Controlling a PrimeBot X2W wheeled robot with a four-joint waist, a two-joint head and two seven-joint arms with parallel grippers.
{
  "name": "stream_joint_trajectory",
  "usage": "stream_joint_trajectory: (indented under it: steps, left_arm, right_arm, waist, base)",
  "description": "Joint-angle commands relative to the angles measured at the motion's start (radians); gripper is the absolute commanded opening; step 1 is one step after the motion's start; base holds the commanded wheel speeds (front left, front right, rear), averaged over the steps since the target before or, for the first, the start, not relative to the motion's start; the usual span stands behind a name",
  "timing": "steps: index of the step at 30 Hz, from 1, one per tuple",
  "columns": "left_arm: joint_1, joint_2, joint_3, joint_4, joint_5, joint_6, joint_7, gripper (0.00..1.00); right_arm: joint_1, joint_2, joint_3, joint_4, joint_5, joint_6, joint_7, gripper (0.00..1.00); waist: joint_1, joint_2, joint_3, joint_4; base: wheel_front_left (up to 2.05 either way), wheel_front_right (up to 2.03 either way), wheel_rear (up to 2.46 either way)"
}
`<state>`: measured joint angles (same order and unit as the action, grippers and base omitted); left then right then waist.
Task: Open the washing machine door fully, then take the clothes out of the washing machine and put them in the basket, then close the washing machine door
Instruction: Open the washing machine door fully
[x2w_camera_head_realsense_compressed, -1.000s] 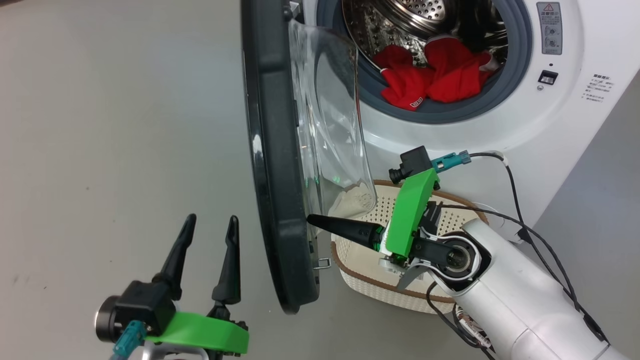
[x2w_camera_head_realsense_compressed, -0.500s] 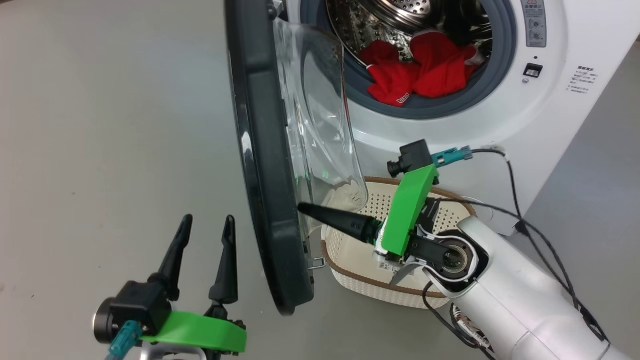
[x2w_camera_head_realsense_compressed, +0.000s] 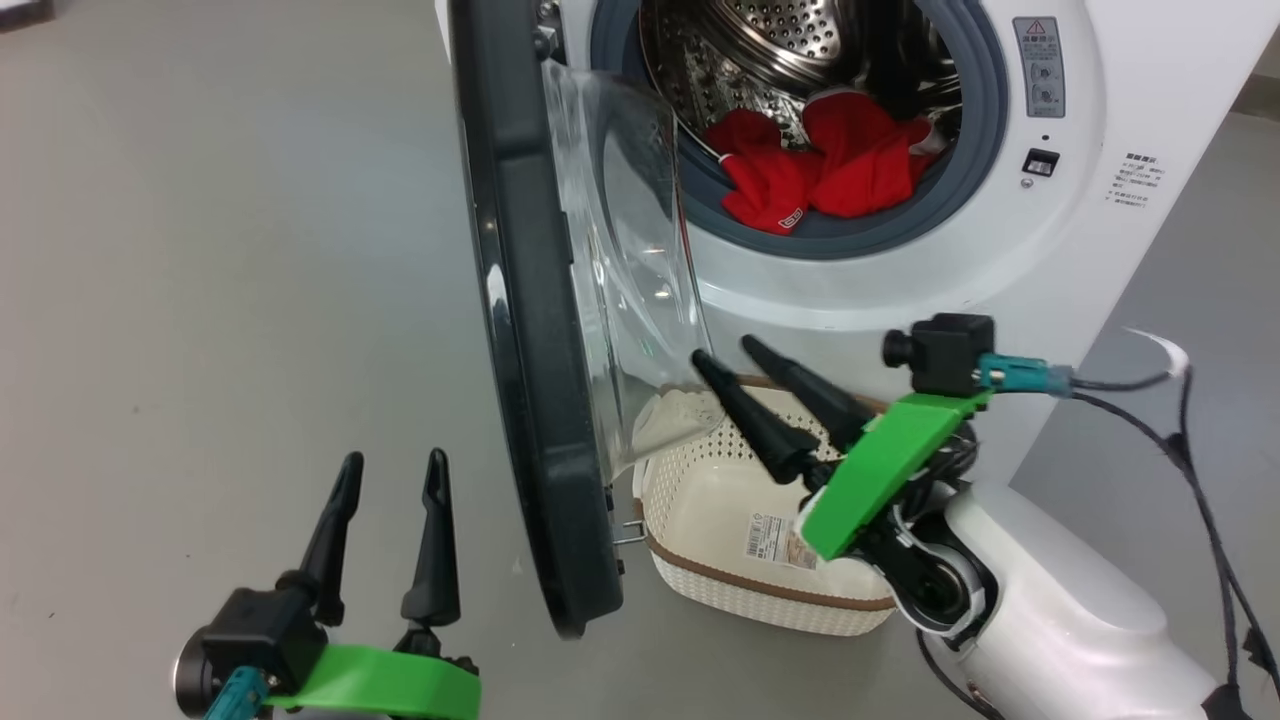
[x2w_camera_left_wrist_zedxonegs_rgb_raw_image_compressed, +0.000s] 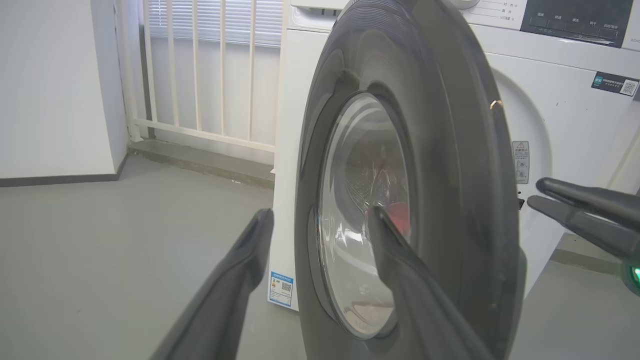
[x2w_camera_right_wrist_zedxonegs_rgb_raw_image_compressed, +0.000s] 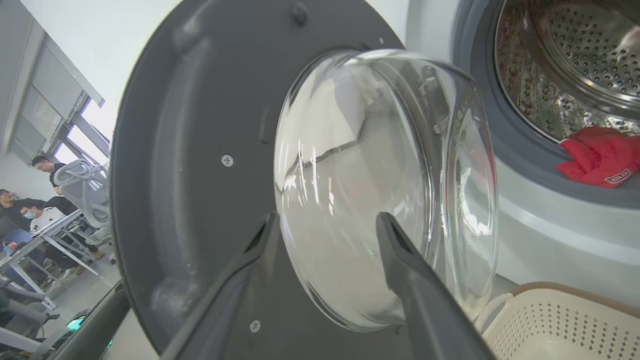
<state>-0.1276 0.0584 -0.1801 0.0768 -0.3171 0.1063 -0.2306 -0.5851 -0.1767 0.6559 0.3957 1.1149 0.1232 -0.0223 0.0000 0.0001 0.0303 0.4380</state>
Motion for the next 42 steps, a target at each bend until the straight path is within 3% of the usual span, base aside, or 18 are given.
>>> stream_joint_trajectory:
  steps: [1, 7, 14, 18, 30, 42]
  left_arm:
    - [-0.012, 0.020, 0.035, -0.029, 0.004, 0.008, -0.010, 1.00]
    - [0.006, 0.017, 0.035, -0.043, -0.002, 0.018, -0.016, 1.00]
    - [0.015, 0.026, 0.026, -0.066, 0.020, 0.008, -0.026, 1.00]
    - [0.015, 0.028, 0.025, -0.079, 0.039, 0.006, -0.029, 1.00]
    - [0.024, 0.016, 0.039, -0.098, 0.075, 0.005, -0.031, 1.00]
    - [0.041, 0.007, 0.064, -0.099, 0.089, 0.001, -0.031, 1.00]
  right_arm:
    - [0.017, 0.009, -0.021, -0.017, -0.050, 0.008, -0.051, 1.00]
    - [0.101, 0.041, -0.187, 0.024, -0.319, 0.008, -0.215, 1.00]
    - [0.229, 0.106, -0.418, -0.024, -0.671, 0.008, -0.238, 1.00]
    - [0.303, 0.124, -0.496, -0.091, -0.797, 0.008, -0.239, 1.00]
    - [0.451, 0.126, -0.534, -0.249, -0.916, 0.008, -0.239, 1.00]
    - [0.523, 0.126, -0.525, -0.286, -0.932, 0.008, -0.239, 1.00]
  waist:
    - [0.0001, -0.0001, -0.006, 0.005]
    - [0.0001, -0.0001, -0.023, 0.013]
    - [0.0000, -0.0001, -0.028, 0.009]
    - [0.0000, -0.0001, -0.028, 0.003]
    - [0.0000, -0.0001, -0.028, -0.007]
    - [0.0000, -0.0001, -0.027, -0.022]
  base:
    - [0.00, 0.00, 0.00]
    - [0.00, 0.00, 0.00]
    - [0.00, 0.00, 0.00]
    - [0.00, 0.00, 0.00]
    - [0.00, 0.00, 0.00]
    - [0.00, 0.00, 0.00]
